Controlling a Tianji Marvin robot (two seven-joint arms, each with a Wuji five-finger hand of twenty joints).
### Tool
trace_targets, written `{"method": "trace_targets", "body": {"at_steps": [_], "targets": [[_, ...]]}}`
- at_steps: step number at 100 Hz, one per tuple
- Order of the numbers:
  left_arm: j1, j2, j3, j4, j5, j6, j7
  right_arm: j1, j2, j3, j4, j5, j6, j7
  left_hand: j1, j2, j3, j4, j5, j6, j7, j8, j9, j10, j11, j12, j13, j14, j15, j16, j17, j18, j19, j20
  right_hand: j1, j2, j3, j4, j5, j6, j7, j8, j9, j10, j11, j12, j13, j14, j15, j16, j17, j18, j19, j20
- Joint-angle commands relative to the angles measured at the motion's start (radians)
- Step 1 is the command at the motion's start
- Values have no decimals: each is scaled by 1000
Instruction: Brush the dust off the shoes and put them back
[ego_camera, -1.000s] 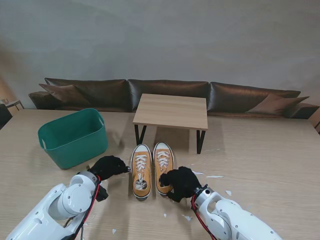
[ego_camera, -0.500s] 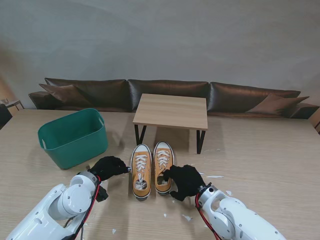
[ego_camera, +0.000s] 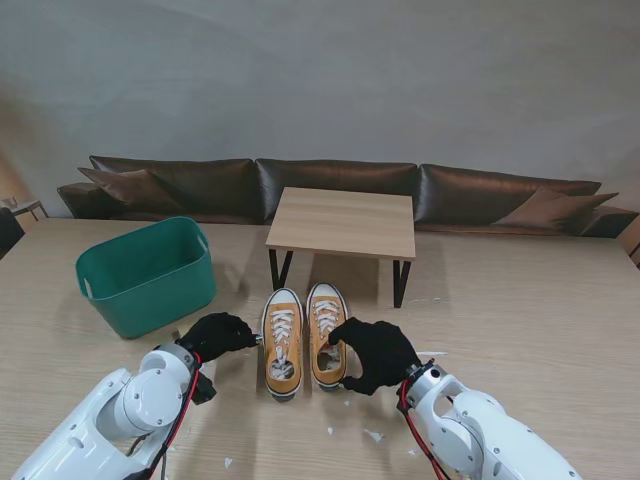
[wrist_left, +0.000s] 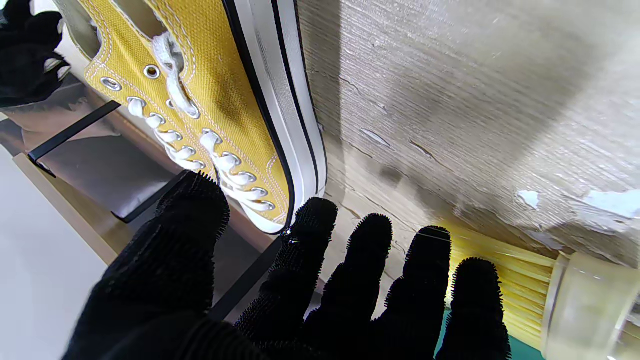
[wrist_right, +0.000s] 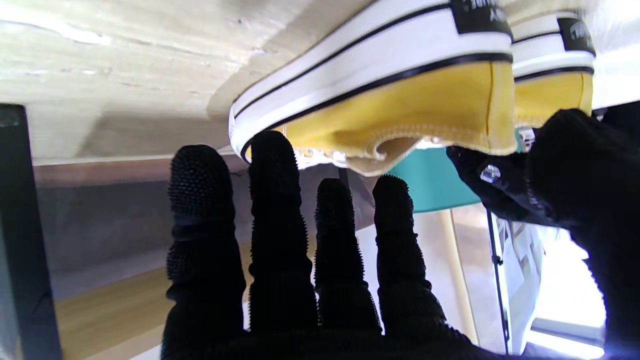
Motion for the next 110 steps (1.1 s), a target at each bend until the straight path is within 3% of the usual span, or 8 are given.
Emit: {"method": "trace_targets", "body": {"at_steps": [1, 16, 34, 43, 50, 71, 93, 110], "targets": [[4, -4, -2, 2, -2, -3, -19, -15, -4, 9, -22, 14, -15, 10, 23, 48, -25, 36, 18, 8, -2, 3, -9, 13, -4, -7, -47, 19, -19, 9, -17, 10, -32, 18, -38, 13, -29, 27, -18, 7, -10, -13, -23, 0, -1, -16, -16, 19, -10, -7, -313, 33, -20, -23], [3, -4, -2, 4, -2, -5, -21, -44, -10, 59, -64, 42, -42, 23, 24, 48, -24, 36, 15, 7, -3, 2, -8, 13, -4, -6, -47, 20, -19, 9, -17, 11, -32, 18, -40, 61, -60, 36, 13, -18, -10, -15, 3, -6, -8, -21, -2, 18, -20, -8, -295, 35, -21, -13], [2, -4, 0, 8, -4, -7, -20, -108, -25, 146, -162, 162, -39, 115, 23, 47, -25, 36, 14, 4, -4, 2, -9, 13, -4, -7, -47, 20, -20, 9, -17, 11, -32, 18, -37, 276, -170, 94, 118, -33, -42, -15, 117, -1, -82, -55, 29, 37, -104, -38, -276, 61, -58, -15], [2, -4, 0, 8, -5, -7, -20, -138, -33, 179, -207, 216, -10, 139, 24, 47, -25, 36, 12, 3, -5, 1, -10, 13, -4, -7, -48, 19, -20, 8, -17, 10, -32, 18, -39, 309, -178, 106, 132, -48, -80, -20, 143, 4, -134, -75, 27, 56, -176, -66, -281, 73, -98, -34], [2, -4, 0, 10, -5, -9, -19, -162, -30, 216, -258, 255, 20, 206, 23, 47, -26, 36, 12, 3, -5, 1, -10, 13, -4, -7, -48, 19, -20, 8, -17, 10, -32, 18, -48, 342, -195, 113, 121, -58, -122, -25, 140, 2, -189, -97, -3, 60, -245, -93, -306, 72, -138, -52], [-3, -5, 4, 16, -9, -11, -19, -204, -28, 283, -328, 336, 124, 300, 24, 46, -26, 36, 2, 1, -9, -1, -14, 14, -5, -7, -49, 20, -21, 8, -18, 10, -32, 18, -32, 379, -244, 124, 150, -61, -189, -26, 172, 18, -271, -131, -40, 76, -366, -142, -343, 81, -218, -83], [3, -5, -1, 1, -6, -9, -16, -186, -45, 275, -278, 389, 177, 254, 25, 47, -27, 36, -24, -9, -22, -7, -30, 15, -9, -9, -55, 16, -23, 7, -18, 7, -32, 18, -15, 375, -230, 127, 177, -38, -213, -20, 194, 38, -283, -127, -20, 88, -363, -131, -341, 95, -227, -75], [67, 10, -53, -99, 68, 24, -52, -174, -53, 270, -259, 405, 180, 228, 25, 47, -30, 36, -50, -15, -34, -12, -52, 15, -15, -11, -59, 17, -25, 7, -19, 7, -32, 19, -9, 370, -222, 127, 186, -32, -212, -13, 201, 46, -276, -120, -12, 92, -358, -125, -336, 96, -225, -68]]}}
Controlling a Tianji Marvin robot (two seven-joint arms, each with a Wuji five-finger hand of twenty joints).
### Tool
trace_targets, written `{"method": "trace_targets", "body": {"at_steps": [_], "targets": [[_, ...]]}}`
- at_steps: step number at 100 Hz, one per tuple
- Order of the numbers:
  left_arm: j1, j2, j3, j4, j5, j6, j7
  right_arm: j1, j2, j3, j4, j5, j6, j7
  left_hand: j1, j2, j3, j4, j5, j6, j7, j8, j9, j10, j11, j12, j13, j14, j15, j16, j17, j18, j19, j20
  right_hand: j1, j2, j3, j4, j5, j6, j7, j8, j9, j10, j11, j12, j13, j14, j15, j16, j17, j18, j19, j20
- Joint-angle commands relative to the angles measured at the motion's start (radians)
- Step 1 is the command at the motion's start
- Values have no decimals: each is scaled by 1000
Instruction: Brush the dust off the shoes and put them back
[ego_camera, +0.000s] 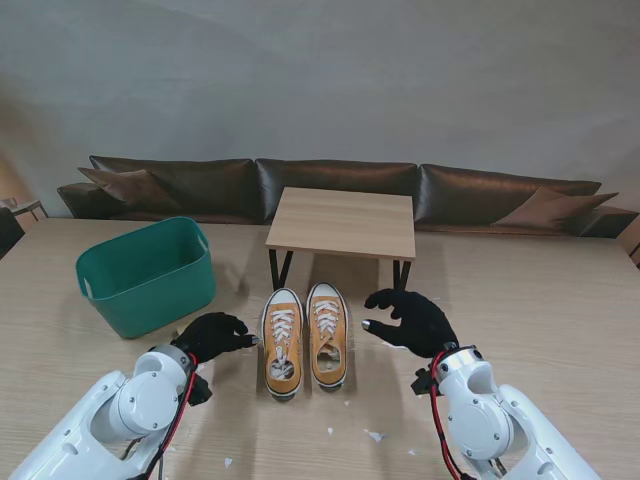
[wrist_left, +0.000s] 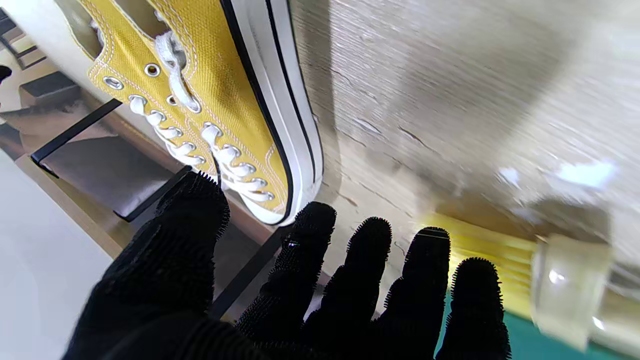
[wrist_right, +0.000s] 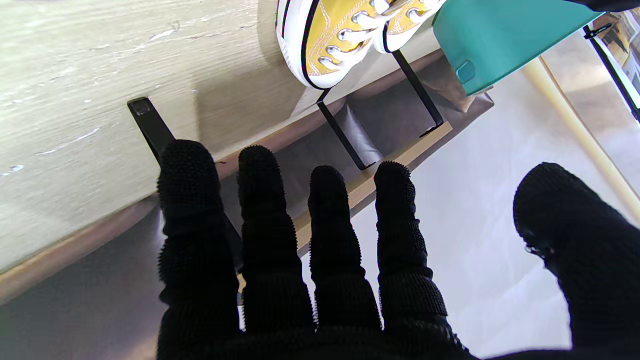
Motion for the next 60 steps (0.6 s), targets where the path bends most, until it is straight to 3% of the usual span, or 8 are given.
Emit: {"method": "trace_targets", "body": {"at_steps": [1, 39, 60], "targets": [[34, 12, -21, -58, 25, 21, -40, 0, -6, -4, 2, -6, -1, 8, 25, 46, -30, 36, -23, -15, -16, -8, -27, 15, -7, -9, -55, 18, -21, 7, -19, 7, -31, 9, -4, 6, -4, 27, 21, -1, -16, 1, 21, 12, -5, -3, -2, 4, -5, 8, -329, 28, -18, 0], [199, 43, -176, -288, 226, 49, -166, 9, -6, -16, 18, -7, -8, 8, 16, 50, -37, 37, -31, -24, -17, -12, -31, 2, -3, -10, -46, 7, -14, 10, -6, 5, -26, 11, -5, 7, 0, 26, 18, 3, -21, 7, 18, 14, -3, 1, 2, 0, 2, 14, -325, 28, -15, 9], [275, 43, -244, -332, 300, 78, -173, 14, -8, -20, 26, 2, -8, 4, 19, 41, -33, 38, -27, -19, -13, -11, -27, 5, -1, -7, -37, 12, 1, 16, 3, 7, -22, 12, -5, 7, 1, 26, 17, 5, -23, 9, 20, 16, -2, 1, 3, -1, 4, 15, -325, 30, -14, 13]]}}
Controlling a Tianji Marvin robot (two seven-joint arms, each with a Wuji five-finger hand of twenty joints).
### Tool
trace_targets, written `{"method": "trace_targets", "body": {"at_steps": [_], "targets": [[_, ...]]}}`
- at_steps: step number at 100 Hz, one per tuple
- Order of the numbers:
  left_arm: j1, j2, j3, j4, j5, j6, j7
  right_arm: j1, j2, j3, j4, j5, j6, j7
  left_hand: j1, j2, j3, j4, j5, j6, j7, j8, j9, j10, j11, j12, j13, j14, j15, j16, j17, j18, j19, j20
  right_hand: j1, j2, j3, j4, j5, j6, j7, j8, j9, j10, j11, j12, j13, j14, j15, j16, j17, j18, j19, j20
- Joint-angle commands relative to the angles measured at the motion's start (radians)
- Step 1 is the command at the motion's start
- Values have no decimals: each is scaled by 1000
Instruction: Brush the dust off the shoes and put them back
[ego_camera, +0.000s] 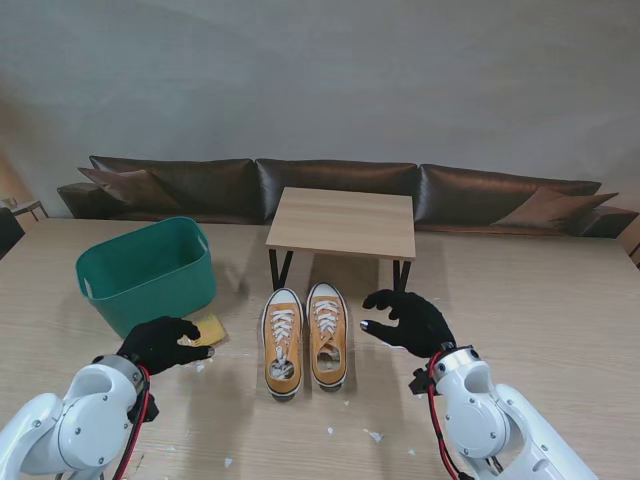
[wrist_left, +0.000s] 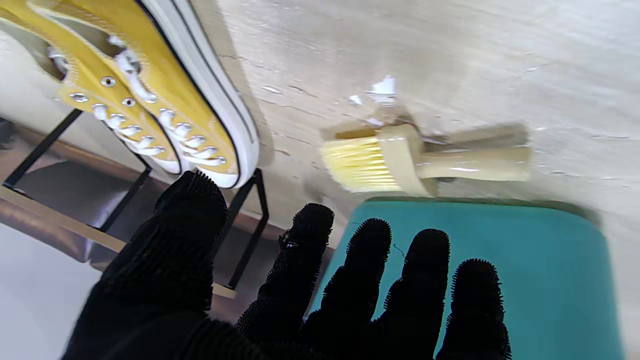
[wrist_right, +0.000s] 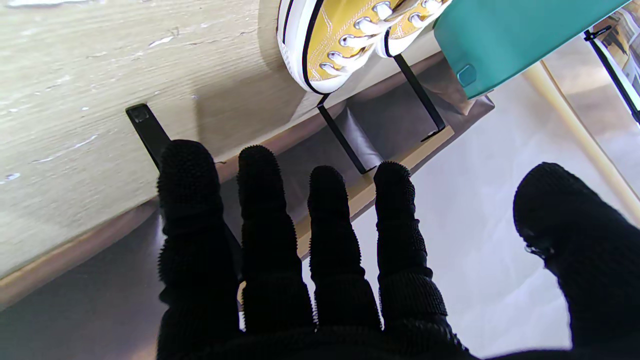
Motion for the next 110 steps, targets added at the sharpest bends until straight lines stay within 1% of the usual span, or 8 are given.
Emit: {"method": "trace_targets", "body": {"at_steps": [1, 52, 62, 70, 76, 82, 97, 110], "targets": [[17, 3, -10, 7, 16, 9, -6, -3, -5, -3, -1, 0, -2, 13, 21, 40, -22, 38, -16, -8, -6, -7, -14, 6, -1, 0, -21, 11, 11, 16, 10, 7, -13, 12, -5, 7, 1, 26, 17, 2, -14, 9, 20, 14, -3, 1, 3, 0, 4, 13, -325, 29, -14, 13], [-17, 7, -22, 121, 183, 40, 16, -8, -4, -5, -3, 19, -1, 32, -35, -48, 115, 19, -26, -15, -4, -16, -7, -4, 29, 105, 0, 3, 205, 140, 67, -4, 60, 134, -5, 10, -2, 27, 20, 8, -15, 12, 21, 14, -2, 2, 6, -3, 8, 15, -324, 28, -13, 18], [-35, 11, -11, 144, 226, 41, 0, -8, -4, -6, -2, 22, 0, 32, -56, -75, 159, 12, -33, -20, -5, -20, -2, -8, 40, 143, 16, 2, 301, 193, 104, -3, 111, 211, -5, 11, -3, 27, 20, 8, -15, 12, 20, 15, -2, 2, 8, -3, 9, 15, -324, 29, -13, 18], [-52, 13, 0, 166, 265, 36, 2, -7, -5, -7, -2, 27, 0, 31, -75, -97, 190, 5, -33, -24, -2, -22, 4, -12, 68, 202, 35, -6, 414, 258, 83, -22, 306, 325, -4, 10, -2, 27, 24, 10, -14, 13, 23, 15, -1, 2, 7, -3, 9, 16, -323, 27, -12, 19], [-65, 15, 11, 178, 286, 40, -9, -7, -5, -7, -1, 29, 0, 31, -83, -108, 198, 3, -37, -31, -1, -24, -9, -12, 75, 241, 34, -12, 474, 287, -1, -52, 612, 228, -5, 10, -3, 27, 24, 9, -14, 12, 22, 14, -2, 2, 7, -2, 9, 15, -323, 29, -12, 19], [-79, 18, 21, 193, 307, 42, -16, -7, -5, -8, 0, 31, -1, 32, -93, -118, 216, 0, -45, -35, -3, -25, -26, -10, 86, 276, 40, -22, 547, 326, -22, -70, 832, 110, -4, 11, -3, 27, 23, 11, -15, 12, 23, 15, -1, 2, 8, -4, 10, 16, -322, 29, -11, 20], [-112, 20, 50, 238, 331, 46, -8, -7, -4, -8, 0, 36, -1, 39, -109, -136, 238, -4, -45, -38, 1, -23, -49, -7, 153, 389, 64, -47, 692, 393, 12, -84, 985, 46, -4, 13, -4, 27, 31, 14, -12, 13, 24, 18, -1, 2, 8, -3, 9, 15, -322, 29, -11, 20], [-137, 22, 71, 269, 338, 59, -9, -7, -5, -10, 2, 38, -1, 40, -115, -147, 251, -5, -54, -33, -1, -25, -75, -7, 220, 489, 69, -63, 763, 421, 33, -92, 1015, 54, -4, 13, -4, 27, 30, 15, -14, 12, 27, 19, -1, 2, 10, -3, 10, 15, -321, 29, -10, 20]]}}
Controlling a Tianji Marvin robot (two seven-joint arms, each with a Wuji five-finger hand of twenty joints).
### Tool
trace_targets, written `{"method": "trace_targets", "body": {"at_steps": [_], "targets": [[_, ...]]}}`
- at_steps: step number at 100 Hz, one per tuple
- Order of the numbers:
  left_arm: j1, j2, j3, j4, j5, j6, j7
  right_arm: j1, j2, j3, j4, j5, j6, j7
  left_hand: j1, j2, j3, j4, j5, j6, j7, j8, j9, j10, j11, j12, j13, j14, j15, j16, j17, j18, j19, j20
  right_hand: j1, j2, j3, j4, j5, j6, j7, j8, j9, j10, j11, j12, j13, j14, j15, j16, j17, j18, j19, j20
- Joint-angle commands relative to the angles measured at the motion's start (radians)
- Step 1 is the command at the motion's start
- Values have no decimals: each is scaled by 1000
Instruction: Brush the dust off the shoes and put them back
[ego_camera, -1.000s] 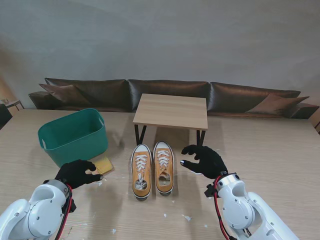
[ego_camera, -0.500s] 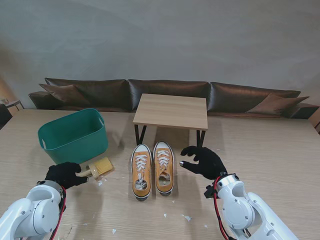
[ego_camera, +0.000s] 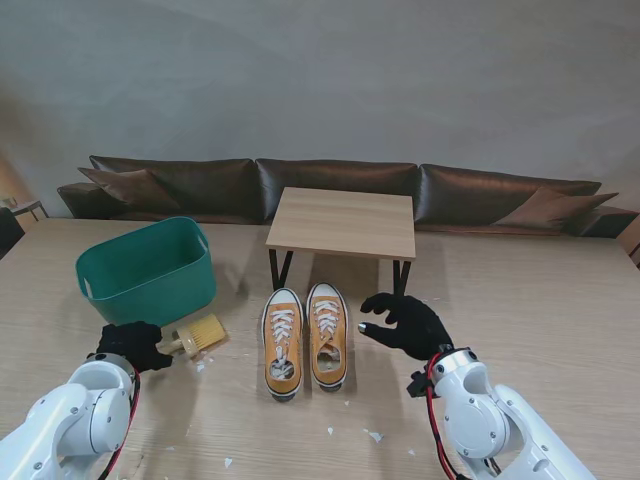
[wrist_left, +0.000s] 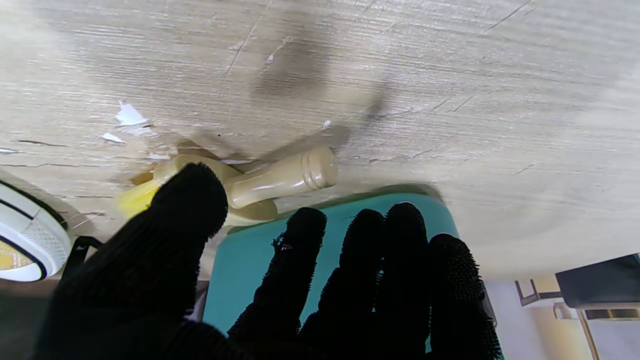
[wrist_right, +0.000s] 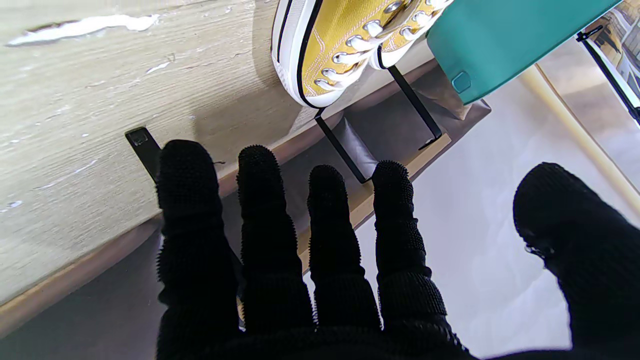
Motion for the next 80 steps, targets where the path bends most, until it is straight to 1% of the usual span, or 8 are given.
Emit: {"method": "trace_targets", "body": {"at_steps": [1, 14, 23, 39, 53, 69, 80], "targets": [[-7, 0, 4, 11, 4, 6, -22, -5, -4, -5, 1, 1, -1, 14, -32, -33, 27, -5, -11, -4, -1, -6, -33, 10, 39, 49, 44, -13, 56, 23, 11, -22, 55, 3, -3, 13, -4, 27, 20, 4, -11, 12, 17, 17, -1, 2, 10, -2, 9, 14, -321, 22, -10, 21], [-21, 2, 16, 30, 15, 10, -26, -5, -5, -6, 3, 6, 0, 13, -34, -40, 34, -5, -29, -2, -8, -9, -61, 9, 50, 60, 35, -17, 58, 23, 4, -27, 53, 6, -3, 14, -4, 28, 21, 6, -12, 12, 19, 17, -1, 2, 10, -4, 8, 14, -320, 23, -9, 21], [-27, 3, 23, 43, 23, 12, -22, -6, -6, -6, 3, 13, 1, 14, -38, -42, 43, -7, -40, 1, -12, -11, -79, 10, 34, 35, 30, -16, 53, 19, 0, -29, 51, 8, -2, 15, -3, 28, 23, 7, -11, 12, 20, 18, -1, 2, 11, -3, 8, 14, -320, 23, -9, 21], [-40, 2, 37, 69, 12, 17, 0, -5, -6, -6, 4, 18, 2, 19, -29, -47, 57, -7, -34, -9, -3, -6, -78, 11, 37, 25, 29, -11, 52, 17, -12, -25, 41, 5, -3, 16, -3, 28, 24, 8, -11, 12, 24, 18, -1, 2, 12, -2, 9, 14, -320, 24, -8, 21], [-59, 1, 57, 106, -5, 17, 28, -6, -6, -7, 4, 24, 4, 20, -23, -47, 70, -8, -49, -39, 1, 1, -78, 10, 32, 13, 28, -8, 49, 16, -17, -21, 35, 2, -2, 17, -3, 28, 24, 8, -11, 11, 25, 19, -1, 2, 14, -3, 9, 15, -320, 23, -8, 21], [-86, -2, 81, 153, -37, 15, 73, -5, -6, -8, 6, 28, 4, 22, -13, -41, 77, -10, -52, -117, 35, 34, -65, 8, 51, 21, 34, 2, 44, 12, -17, -12, 33, -3, -3, 19, -3, 28, 25, 9, -10, 11, 27, 19, 0, 2, 15, -4, 9, 15, -319, 22, -7, 21], [-101, -2, 95, 175, -45, 13, 86, -4, -7, -9, 7, 33, 6, 23, -6, -37, 79, -9, -43, -145, 67, 65, -64, 3, 56, 27, 36, 2, 46, 12, -15, -12, 35, -4, -2, 19, -2, 28, 26, 13, -10, 11, 29, 21, 0, 2, 15, -2, 9, 15, -318, 23, -7, 21]]}}
